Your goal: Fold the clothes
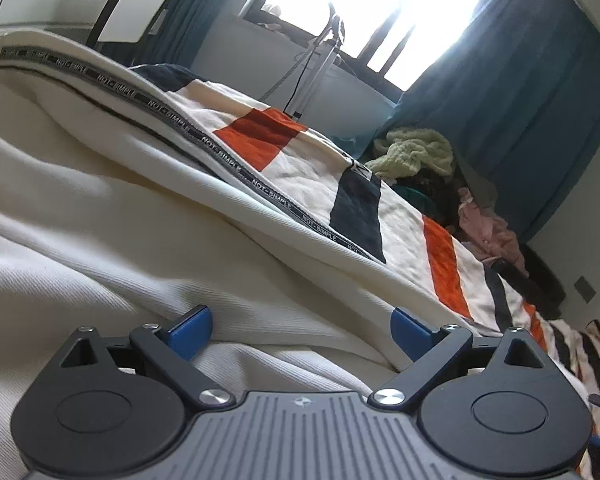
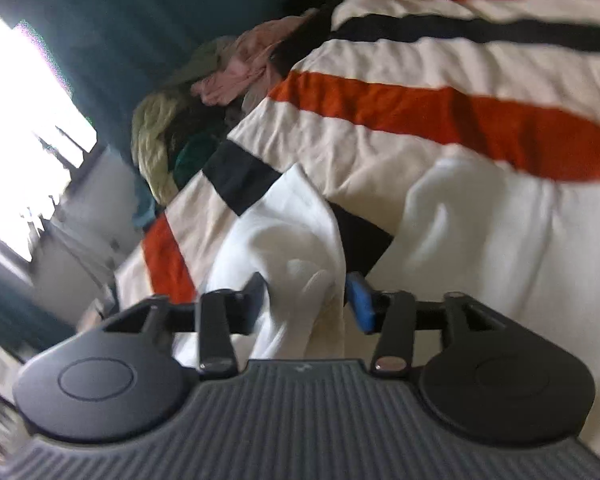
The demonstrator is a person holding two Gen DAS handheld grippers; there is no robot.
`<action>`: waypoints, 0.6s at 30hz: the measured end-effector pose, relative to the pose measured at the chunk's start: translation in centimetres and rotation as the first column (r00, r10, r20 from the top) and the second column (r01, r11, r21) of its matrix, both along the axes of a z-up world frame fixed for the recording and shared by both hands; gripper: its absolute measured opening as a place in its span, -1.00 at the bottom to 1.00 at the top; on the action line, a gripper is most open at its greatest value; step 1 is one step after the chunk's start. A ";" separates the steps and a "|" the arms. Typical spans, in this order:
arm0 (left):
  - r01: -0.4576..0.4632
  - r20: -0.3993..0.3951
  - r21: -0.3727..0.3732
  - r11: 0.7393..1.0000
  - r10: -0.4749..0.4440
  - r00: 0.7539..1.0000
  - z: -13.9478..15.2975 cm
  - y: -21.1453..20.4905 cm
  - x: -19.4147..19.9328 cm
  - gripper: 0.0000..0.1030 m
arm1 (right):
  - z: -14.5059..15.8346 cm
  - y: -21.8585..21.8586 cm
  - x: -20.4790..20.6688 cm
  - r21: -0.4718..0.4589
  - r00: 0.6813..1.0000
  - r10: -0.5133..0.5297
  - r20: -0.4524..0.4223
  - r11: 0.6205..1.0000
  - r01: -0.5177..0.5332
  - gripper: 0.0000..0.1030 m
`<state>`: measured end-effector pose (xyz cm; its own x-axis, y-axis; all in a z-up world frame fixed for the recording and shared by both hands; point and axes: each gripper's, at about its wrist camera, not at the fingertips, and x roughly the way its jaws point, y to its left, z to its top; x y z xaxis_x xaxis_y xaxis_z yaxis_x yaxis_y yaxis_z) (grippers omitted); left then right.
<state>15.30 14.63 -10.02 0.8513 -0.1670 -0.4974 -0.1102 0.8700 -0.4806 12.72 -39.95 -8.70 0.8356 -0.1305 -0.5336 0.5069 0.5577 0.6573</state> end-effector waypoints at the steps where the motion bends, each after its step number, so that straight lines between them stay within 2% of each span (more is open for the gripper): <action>1: -0.003 -0.001 -0.007 1.000 0.003 1.000 -0.1 0.1 0.1 0.87 | 0.2 0.2 -0.6 0.011 1.000 -0.010 0.017 1.000 0.010 0.26; 4: -0.008 -0.006 -0.009 1.000 0.008 1.000 -0.1 0.1 0.3 0.84 | 0.8 1.0 -2.1 0.063 0.998 -0.026 0.063 0.998 0.022 0.26; 6: -0.011 -0.006 -0.009 1.000 0.011 1.000 -0.1 0.1 0.4 0.84 | 1.0 1.8 -2.4 0.116 0.995 0.009 0.095 0.993 -0.020 0.26; 10: -0.017 -0.014 -0.017 1.000 0.016 1.000 -0.2 0.1 0.3 0.84 | -0.3 4.7 -1.0 0.196 0.982 0.157 0.101 0.965 -0.174 0.27; 13: -0.016 -0.018 -0.009 1.000 0.015 1.000 -0.2 -0.1 0.3 0.84 | -3.4 6.6 1.3 0.305 0.961 0.266 0.078 0.911 -0.277 0.27; 16: -0.016 -0.020 -0.012 1.000 0.016 1.000 -0.2 -0.1 0.1 0.84 | -7.0 6.8 2.9 0.439 0.962 0.250 0.108 0.856 -0.272 0.26; 18: -0.018 -0.021 -0.019 1.000 0.017 1.000 -0.2 0.1 0.0 0.84 | -7.2 5.5 3.1 0.433 0.972 0.203 0.119 0.870 -0.235 0.24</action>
<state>15.32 14.71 -10.23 0.8438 -0.1618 -0.5117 -0.1354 0.8584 -0.4947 15.87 -34.48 -15.85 0.8509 0.2958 -0.4341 0.3517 0.2929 0.8891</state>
